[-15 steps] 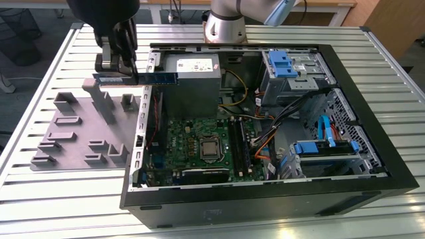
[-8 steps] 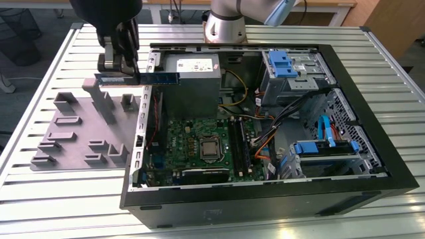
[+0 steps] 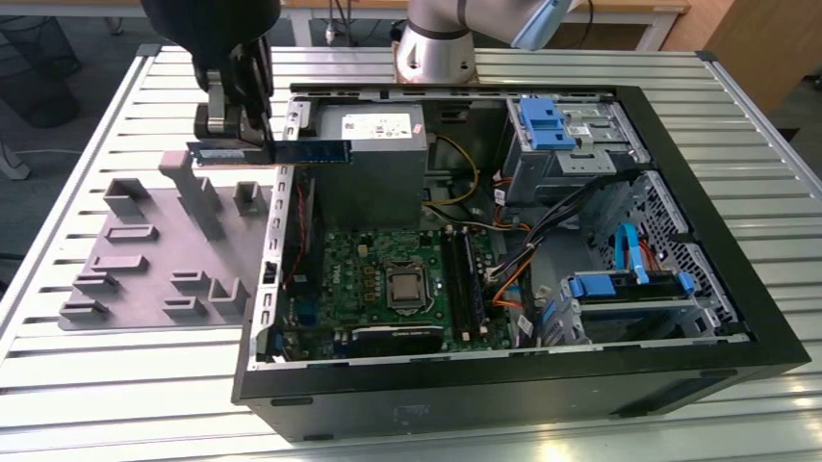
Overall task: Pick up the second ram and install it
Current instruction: 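Pick up the second ram and move it above second insertion slot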
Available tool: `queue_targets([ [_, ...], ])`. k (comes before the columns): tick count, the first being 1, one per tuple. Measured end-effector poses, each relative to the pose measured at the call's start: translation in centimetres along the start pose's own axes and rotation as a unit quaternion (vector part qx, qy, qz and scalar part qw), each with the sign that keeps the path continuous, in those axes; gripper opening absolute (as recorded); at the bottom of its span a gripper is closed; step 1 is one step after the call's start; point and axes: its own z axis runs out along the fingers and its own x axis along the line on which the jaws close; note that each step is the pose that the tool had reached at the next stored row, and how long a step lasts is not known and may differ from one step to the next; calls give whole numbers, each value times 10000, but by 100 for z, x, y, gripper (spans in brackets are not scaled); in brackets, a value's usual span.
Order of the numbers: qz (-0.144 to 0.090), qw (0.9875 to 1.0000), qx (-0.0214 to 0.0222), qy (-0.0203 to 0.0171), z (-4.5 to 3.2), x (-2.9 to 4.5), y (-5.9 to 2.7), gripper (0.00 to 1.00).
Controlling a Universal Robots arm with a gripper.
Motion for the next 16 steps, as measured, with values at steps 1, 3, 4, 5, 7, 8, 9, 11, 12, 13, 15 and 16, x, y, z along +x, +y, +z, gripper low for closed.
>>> queue_targets([
  [1,0,10000,0,0,0,0,-4,14],
  [3,0,10000,0,0,0,0,-13,14],
  [4,0,10000,0,0,0,0,-17,14],
  [5,0,10000,0,0,-1,-1,-23,14],
  [7,0,10000,0,0,-1,-1,-37,14],
  [8,0,10000,0,0,-2,-1,-44,14],
  [9,0,10000,0,0,-1,-1,-50,14],
  [11,0,10000,0,-1,-1,-1,-59,14],
  [12,0,10000,0,0,-2,-2,-62,14],
  [13,0,10000,0,0,-2,-2,-65,14],
  [15,0,10000,0,0,-2,-2,-74,14],
  [16,0,10000,0,0,-2,-2,-78,14],
])
